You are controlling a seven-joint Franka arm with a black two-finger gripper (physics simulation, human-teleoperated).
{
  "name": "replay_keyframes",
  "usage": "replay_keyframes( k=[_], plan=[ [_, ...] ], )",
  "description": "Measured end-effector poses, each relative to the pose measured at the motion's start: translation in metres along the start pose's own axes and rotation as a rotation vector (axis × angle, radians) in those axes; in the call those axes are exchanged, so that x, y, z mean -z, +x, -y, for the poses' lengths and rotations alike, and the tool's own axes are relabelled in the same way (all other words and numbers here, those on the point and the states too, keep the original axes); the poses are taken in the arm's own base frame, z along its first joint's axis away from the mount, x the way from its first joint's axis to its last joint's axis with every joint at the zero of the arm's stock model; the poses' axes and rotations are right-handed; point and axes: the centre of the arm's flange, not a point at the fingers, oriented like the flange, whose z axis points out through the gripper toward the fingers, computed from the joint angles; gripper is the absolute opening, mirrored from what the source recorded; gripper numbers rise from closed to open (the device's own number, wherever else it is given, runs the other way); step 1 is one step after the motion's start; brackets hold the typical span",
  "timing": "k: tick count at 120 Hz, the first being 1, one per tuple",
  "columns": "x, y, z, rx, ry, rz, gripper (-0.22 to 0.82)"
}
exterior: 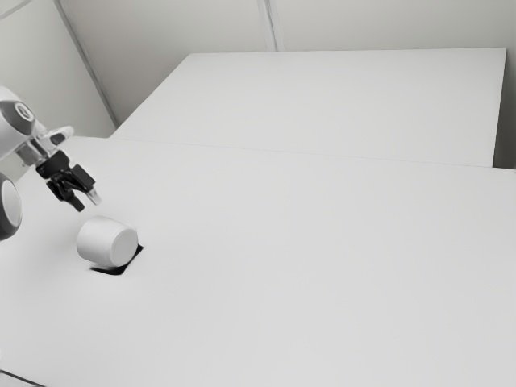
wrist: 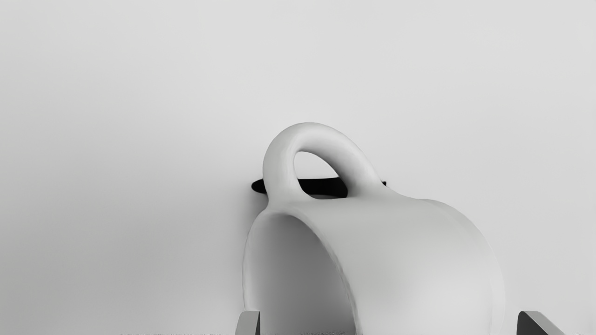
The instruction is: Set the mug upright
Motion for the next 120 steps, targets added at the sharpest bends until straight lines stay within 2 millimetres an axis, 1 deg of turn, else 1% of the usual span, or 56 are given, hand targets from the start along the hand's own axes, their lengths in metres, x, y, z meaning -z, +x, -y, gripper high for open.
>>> replay_keyframes(
  k=[19, 41, 49, 61, 89, 97, 105, 114, 120],
  plan=[
    [-0.015, -0.022, 0.017, 0.035, -0.107, -0.013, 0.6],
    [-0.04, -0.033, 0.028, 0.063, -0.211, -0.011, 0.6],
    [-0.046, -0.038, 0.035, 0.077, -0.247, -0.018, 0.6],
    [-0.049, -0.04, 0.034, 0.081, -0.294, -0.025, 0.6],
    [-0.057, -0.041, 0.025, 0.083, -0.395, -0.028, 0.54],
    [-0.059, -0.043, 0.024, 0.085, -0.412, -0.024, 0.51],
    [-0.06, -0.044, 0.023, 0.085, -0.423, -0.022, 0.43],
    [-0.062, -0.048, 0.024, 0.095, -0.437, -0.018, 0.33],
    [-0.066, -0.052, 0.026, 0.107, -0.449, -0.015, 0.23]
  ],
)
